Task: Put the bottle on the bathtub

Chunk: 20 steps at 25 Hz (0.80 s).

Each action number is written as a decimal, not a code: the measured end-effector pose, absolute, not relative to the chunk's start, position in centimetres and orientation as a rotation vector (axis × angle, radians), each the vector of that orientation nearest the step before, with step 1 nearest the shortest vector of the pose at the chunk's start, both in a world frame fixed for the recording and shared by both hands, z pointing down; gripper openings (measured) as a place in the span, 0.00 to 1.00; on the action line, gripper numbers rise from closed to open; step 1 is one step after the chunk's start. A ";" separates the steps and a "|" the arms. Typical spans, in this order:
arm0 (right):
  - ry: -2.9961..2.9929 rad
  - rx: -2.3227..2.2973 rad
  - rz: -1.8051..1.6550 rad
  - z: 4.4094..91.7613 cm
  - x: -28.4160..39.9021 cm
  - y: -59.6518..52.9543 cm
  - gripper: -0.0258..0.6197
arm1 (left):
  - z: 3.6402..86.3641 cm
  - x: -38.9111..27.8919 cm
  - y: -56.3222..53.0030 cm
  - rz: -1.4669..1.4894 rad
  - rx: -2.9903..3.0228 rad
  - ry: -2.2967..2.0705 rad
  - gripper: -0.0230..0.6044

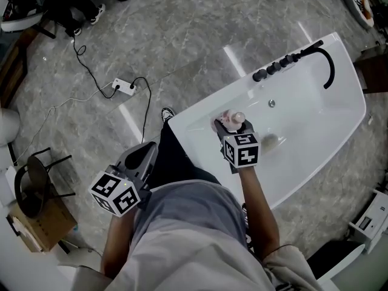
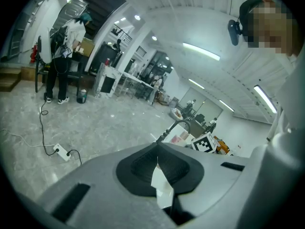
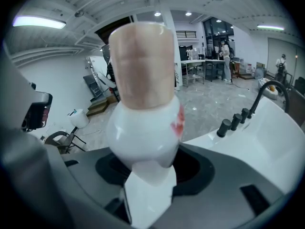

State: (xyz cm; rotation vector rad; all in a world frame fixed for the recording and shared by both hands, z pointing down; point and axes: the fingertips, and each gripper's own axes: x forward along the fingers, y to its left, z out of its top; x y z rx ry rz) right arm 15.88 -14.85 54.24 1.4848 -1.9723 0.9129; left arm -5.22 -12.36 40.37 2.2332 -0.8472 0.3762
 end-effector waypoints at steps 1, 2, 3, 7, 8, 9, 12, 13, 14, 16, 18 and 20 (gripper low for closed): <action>-1.968 1.480 0.919 54.6 15.8 -15.0 0.38 | 40.4 -5.3 -12.5 0.380 2.231 -0.847 0.04; -1.964 1.478 0.928 54.9 15.8 -15.2 0.38 | 40.4 -5.4 -12.7 0.383 2.228 -0.846 0.04; -1.958 1.478 0.937 55.3 15.8 -15.4 0.38 | 40.4 -5.4 -12.9 0.384 2.227 -0.845 0.04; -1.934 1.493 0.966 57.0 15.7 -16.8 0.38 | 40.7 -5.8 -13.7 0.382 2.216 -0.839 0.04; -1.926 1.493 0.981 57.6 15.6 -17.0 0.38 | 40.9 -5.9 -13.8 0.384 2.211 -0.837 0.04; -1.915 1.493 0.995 58.2 15.5 -17.2 0.38 | 41.0 -6.1 -13.9 0.386 2.206 -0.836 0.04; -1.883 1.500 1.028 59.8 15.5 -18.0 0.38 | 41.4 -6.4 -14.5 0.389 2.197 -0.834 0.04; -1.873 1.500 1.036 60.3 15.5 -18.3 0.38 | 41.6 -6.5 -14.6 0.390 2.195 -0.835 0.04; -1.863 1.497 1.042 60.8 15.5 -18.5 0.38 | 41.7 -6.7 -14.7 0.392 2.190 -0.837 0.04; -1.842 1.481 1.052 61.7 15.6 -18.7 0.38 | 42.0 -6.9 -14.9 0.393 2.174 -0.842 0.04; -1.823 1.466 1.057 62.5 16.0 -19.0 0.38 | 42.2 -7.0 -15.1 0.394 2.162 -0.844 0.04; -1.805 1.456 1.060 63.1 16.2 -19.4 0.38 | 42.5 -7.2 -15.3 0.398 2.154 -0.841 0.04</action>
